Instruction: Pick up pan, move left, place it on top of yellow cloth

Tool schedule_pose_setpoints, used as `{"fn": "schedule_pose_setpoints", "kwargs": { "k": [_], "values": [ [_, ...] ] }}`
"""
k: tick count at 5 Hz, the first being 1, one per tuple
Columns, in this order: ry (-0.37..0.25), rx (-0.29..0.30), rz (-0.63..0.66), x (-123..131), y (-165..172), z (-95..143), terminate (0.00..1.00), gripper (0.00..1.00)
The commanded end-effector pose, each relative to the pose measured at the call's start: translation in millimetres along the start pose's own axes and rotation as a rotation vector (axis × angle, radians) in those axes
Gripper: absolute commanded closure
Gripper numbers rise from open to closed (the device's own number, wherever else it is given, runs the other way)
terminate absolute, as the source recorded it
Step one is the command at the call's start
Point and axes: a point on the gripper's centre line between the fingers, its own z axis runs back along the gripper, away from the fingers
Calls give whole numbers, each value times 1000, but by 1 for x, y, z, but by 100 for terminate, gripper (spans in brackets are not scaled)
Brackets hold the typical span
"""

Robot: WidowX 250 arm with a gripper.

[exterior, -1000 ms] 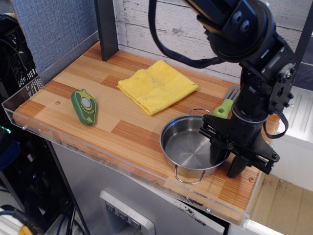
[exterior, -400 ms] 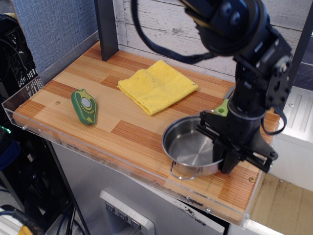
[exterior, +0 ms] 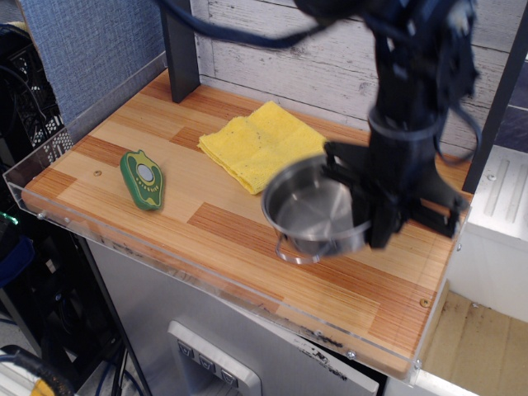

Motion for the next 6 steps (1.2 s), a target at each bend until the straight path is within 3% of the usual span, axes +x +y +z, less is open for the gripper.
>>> {"fn": "schedule_pose_setpoints", "kwargs": {
  "k": [1,3,6],
  "values": [
    [-101,-6,112,18,60,50,0,100],
    [-77,5,221,38,112,42,0,100],
    [4,35,237,61,128,-2,0,100]
  ]
}}
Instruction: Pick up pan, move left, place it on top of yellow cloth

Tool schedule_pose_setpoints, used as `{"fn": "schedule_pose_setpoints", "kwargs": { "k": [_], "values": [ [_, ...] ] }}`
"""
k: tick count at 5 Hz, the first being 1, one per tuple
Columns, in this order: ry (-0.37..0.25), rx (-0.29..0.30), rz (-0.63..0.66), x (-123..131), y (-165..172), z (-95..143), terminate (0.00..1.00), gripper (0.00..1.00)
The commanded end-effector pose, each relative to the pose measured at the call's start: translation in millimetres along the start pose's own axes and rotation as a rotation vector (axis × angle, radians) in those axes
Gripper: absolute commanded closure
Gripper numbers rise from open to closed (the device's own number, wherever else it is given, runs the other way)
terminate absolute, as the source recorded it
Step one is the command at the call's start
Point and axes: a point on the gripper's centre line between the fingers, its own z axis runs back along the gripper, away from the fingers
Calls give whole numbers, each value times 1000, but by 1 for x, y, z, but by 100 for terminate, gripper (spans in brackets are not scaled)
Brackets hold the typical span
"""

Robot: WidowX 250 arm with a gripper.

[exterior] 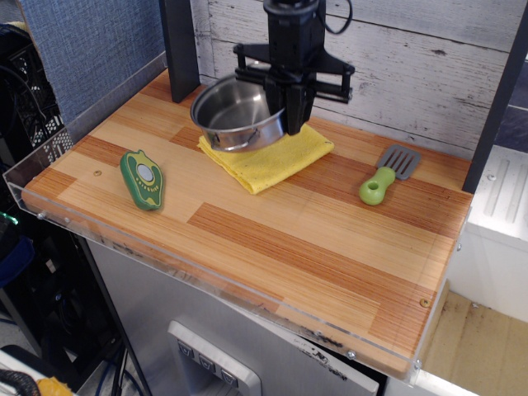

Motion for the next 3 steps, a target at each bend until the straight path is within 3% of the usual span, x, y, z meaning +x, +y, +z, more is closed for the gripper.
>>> {"fn": "schedule_pose_setpoints", "kwargs": {
  "k": [1,3],
  "values": [
    [-4,44,-3,16,8,-10,0,100],
    [62,56,17,23,24,-38,0,100]
  ]
}}
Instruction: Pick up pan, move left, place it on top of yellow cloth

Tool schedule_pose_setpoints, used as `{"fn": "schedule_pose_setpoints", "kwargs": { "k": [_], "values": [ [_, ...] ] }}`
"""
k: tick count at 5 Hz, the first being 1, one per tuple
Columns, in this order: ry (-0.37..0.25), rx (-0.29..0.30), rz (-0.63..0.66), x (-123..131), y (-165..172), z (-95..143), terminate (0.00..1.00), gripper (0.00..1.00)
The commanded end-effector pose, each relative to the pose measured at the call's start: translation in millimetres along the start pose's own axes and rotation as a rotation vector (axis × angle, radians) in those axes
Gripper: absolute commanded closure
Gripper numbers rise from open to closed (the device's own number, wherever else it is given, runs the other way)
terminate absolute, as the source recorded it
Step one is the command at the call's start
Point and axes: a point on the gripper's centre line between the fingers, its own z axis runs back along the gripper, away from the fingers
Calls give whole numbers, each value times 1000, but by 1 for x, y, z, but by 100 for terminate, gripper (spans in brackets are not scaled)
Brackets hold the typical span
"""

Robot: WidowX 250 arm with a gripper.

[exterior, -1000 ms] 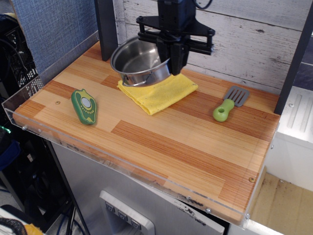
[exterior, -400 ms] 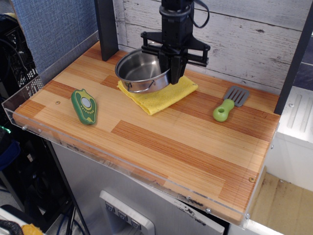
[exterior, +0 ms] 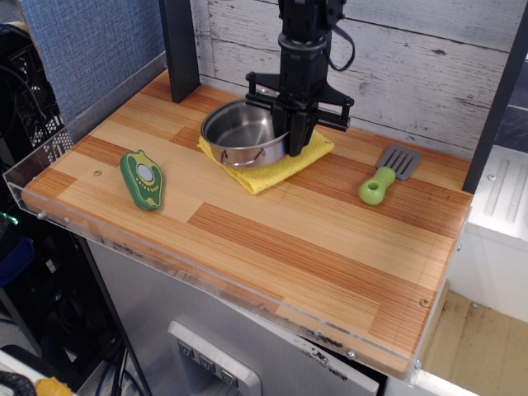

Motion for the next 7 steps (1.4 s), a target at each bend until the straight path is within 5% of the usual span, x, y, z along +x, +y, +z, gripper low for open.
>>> {"fn": "schedule_pose_setpoints", "kwargs": {
  "k": [1,2,3,6,7],
  "values": [
    [5,-9,8,4,1,-9,0,100],
    [7,-20,2,3,-6,-11,0,100],
    [-17,-32,-28,1,-10,0,0,0],
    [-239,-8,-8,-24,2,66,0,0],
    [-267,24,29,-42,2,92,0,0]
  ]
}}
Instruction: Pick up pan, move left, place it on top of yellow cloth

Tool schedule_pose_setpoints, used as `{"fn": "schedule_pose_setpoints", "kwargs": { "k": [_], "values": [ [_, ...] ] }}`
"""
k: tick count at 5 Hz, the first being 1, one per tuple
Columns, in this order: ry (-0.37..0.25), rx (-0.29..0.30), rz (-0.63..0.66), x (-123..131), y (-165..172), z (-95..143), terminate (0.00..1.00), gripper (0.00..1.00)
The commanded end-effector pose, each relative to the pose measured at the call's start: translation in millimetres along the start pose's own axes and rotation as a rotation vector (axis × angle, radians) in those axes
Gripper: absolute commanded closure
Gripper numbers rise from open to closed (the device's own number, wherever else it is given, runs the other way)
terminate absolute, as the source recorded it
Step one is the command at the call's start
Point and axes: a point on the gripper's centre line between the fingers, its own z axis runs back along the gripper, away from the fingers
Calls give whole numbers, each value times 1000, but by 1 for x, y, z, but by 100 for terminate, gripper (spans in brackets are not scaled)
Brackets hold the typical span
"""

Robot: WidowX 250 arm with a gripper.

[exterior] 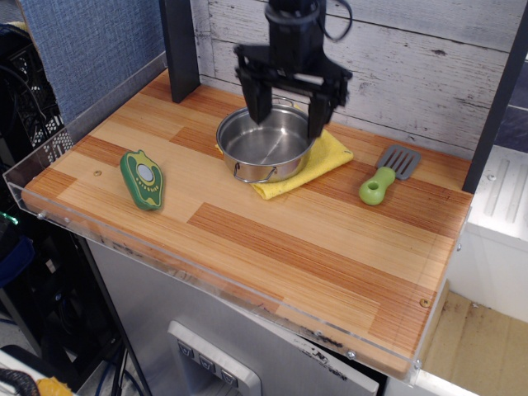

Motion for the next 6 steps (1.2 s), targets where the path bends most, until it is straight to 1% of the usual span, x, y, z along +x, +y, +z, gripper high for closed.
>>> {"fn": "schedule_pose_setpoints", "kwargs": {
  "k": [1,2,3,4,5,6],
  "values": [
    [-102,39,45,-23,4,59,0,0],
    [-93,27,36,-25,2,59,0,0],
    [-68,-3,-1,-24,-2,53,0,0],
    [-38,-7,-19,-25,-3,48,0,0],
    [13,18,-17,-27,-2,46,0,0],
    [13,18,-17,-27,-2,46,0,0]
  ]
}}
